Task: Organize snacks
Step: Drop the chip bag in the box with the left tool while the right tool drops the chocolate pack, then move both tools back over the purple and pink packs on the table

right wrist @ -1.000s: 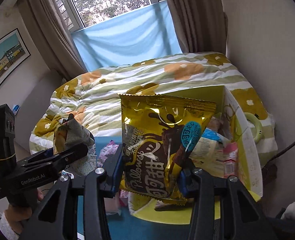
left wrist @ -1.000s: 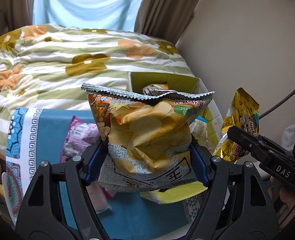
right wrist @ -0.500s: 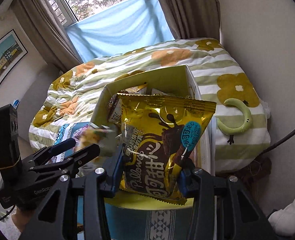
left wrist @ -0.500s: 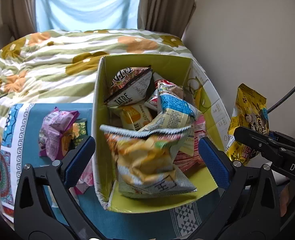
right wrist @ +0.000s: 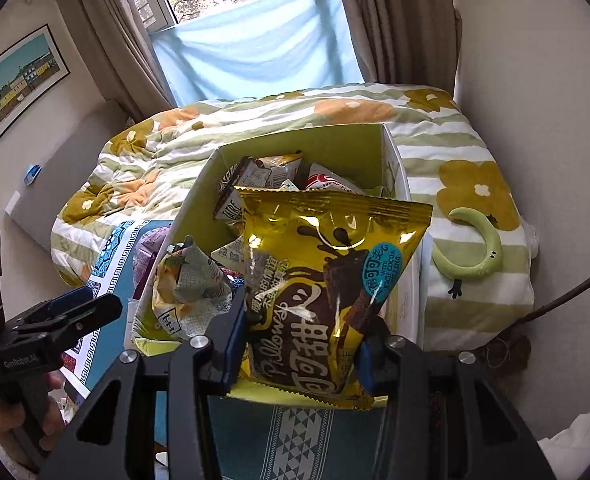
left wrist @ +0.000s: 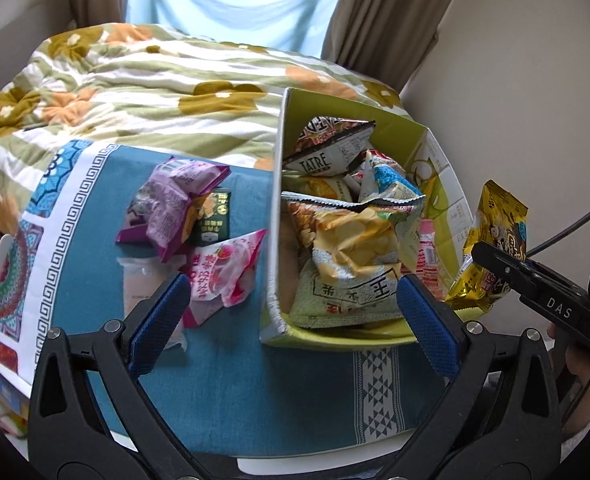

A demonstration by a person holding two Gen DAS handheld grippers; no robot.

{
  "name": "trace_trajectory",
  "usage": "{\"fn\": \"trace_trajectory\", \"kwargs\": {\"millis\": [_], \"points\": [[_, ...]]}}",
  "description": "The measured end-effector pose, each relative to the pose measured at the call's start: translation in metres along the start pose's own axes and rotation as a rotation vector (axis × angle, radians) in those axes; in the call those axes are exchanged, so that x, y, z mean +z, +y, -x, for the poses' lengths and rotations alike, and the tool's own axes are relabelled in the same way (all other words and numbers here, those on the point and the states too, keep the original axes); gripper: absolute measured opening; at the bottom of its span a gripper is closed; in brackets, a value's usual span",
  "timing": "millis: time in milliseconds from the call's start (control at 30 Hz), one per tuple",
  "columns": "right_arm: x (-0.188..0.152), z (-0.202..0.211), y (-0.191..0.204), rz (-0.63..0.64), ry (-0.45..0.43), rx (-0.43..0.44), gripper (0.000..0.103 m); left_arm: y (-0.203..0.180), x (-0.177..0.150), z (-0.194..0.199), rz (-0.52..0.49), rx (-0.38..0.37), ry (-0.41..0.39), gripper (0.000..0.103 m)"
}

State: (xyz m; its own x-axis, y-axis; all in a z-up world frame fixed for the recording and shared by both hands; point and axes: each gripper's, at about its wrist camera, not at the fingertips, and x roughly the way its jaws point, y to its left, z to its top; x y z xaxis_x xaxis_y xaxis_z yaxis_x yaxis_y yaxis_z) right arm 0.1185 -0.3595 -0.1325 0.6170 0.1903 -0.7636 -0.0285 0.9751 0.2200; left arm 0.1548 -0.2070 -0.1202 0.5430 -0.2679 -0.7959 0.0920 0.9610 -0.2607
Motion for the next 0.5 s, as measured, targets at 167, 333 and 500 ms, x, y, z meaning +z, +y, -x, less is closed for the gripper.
{"fn": "trace_trajectory", "kwargs": {"millis": [167, 333, 500], "points": [[-0.003, -0.015, 0.004, 0.007, 0.029, 0.045, 0.042, 0.019, -0.016, 0.014, 0.03, 0.041, 0.001, 0.102], [-0.005, -0.023, 0.01, 0.047, 0.022, 0.056, 0.062, 0.036, -0.028, 0.019, 0.066, 0.067, 0.015, 0.102], [-0.014, -0.016, 0.012, 0.081, -0.044, 0.057, 0.103, 0.059, -0.041, 0.022, 0.106, 0.088, 0.039, 0.102]]}}
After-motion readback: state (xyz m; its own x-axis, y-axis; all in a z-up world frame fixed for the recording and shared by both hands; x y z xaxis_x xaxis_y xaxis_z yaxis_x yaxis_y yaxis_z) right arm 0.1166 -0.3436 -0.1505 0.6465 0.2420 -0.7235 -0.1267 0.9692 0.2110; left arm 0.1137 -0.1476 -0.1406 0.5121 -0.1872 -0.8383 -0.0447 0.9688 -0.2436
